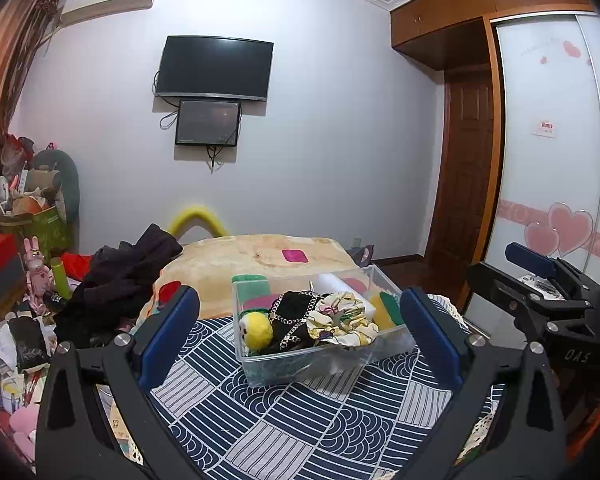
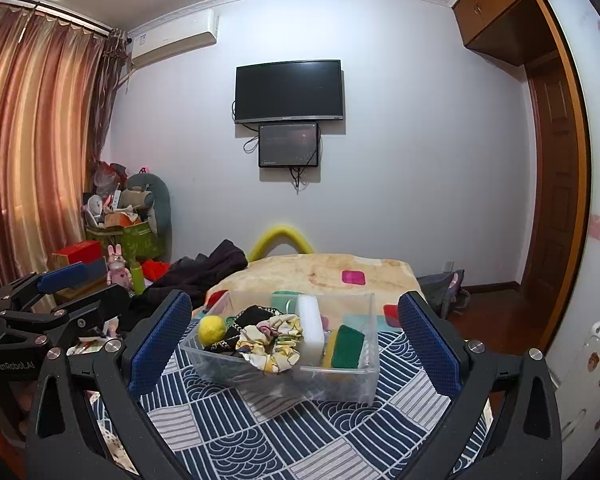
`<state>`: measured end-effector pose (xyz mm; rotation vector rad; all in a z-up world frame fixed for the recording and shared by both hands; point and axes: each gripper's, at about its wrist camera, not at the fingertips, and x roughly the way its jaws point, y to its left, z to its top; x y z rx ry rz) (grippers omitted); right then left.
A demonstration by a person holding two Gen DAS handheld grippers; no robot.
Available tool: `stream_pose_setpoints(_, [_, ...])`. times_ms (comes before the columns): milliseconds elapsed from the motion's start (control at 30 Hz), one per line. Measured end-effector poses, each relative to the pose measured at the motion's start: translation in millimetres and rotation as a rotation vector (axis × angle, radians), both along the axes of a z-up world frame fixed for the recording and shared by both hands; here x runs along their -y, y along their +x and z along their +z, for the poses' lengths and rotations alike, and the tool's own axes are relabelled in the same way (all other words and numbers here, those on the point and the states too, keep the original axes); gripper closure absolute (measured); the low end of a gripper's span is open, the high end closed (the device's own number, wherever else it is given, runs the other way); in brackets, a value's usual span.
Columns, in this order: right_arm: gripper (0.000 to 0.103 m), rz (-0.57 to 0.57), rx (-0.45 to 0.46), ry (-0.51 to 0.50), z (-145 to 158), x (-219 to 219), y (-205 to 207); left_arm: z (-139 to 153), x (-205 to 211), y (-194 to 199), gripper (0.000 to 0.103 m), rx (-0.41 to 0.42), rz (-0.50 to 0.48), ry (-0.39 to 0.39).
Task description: Organize soft objects
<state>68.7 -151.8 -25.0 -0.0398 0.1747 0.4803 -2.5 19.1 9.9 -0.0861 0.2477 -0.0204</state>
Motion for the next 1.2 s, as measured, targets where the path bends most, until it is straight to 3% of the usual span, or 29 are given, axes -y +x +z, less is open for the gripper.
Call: stream_pose_setpoints(1200, [0.0, 0.004, -0.012, -0.004, 1.9, -0.3, -2.5, 3.1, 1.7, -4.1, 0.001, 0.003, -0.041, -0.025])
